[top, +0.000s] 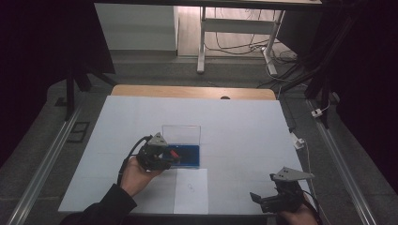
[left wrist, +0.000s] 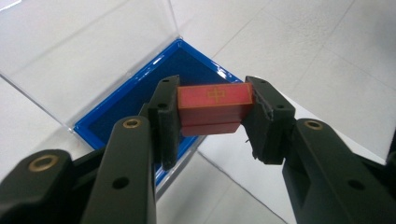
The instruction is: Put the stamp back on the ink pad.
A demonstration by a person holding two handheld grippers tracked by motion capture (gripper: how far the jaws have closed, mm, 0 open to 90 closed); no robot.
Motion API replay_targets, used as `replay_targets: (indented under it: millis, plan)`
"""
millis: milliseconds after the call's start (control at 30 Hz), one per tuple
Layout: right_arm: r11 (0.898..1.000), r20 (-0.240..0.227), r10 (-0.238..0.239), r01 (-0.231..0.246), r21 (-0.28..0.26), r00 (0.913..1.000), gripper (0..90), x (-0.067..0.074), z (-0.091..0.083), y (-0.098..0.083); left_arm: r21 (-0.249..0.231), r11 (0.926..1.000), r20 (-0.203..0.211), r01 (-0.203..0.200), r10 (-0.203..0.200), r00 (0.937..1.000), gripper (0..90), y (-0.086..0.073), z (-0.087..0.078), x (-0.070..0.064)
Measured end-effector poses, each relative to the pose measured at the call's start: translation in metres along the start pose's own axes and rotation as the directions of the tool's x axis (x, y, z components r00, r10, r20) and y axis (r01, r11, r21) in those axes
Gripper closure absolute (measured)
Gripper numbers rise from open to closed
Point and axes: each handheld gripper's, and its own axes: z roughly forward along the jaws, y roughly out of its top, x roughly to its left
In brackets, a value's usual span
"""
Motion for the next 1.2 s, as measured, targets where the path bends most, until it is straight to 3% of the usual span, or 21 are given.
replay_targets:
  millis: [500,1200]
  plan:
    - [1.000,0.001,0.003,-0.003,0.000,1.0000,0.0,0.000,0.000,0.000,-0.011,0.9998,-0.006,0.015,-0.015,0.9999,57.9,0.006,0.010,0.012]
    - [1.000,0.001,0.005,-0.005,0.004,1.0000,0.0,0.000,0.000,0.000,0.017,0.9998,-0.023,-0.004,0.005,0.9997,57.9,0.014,0.037,0.022]
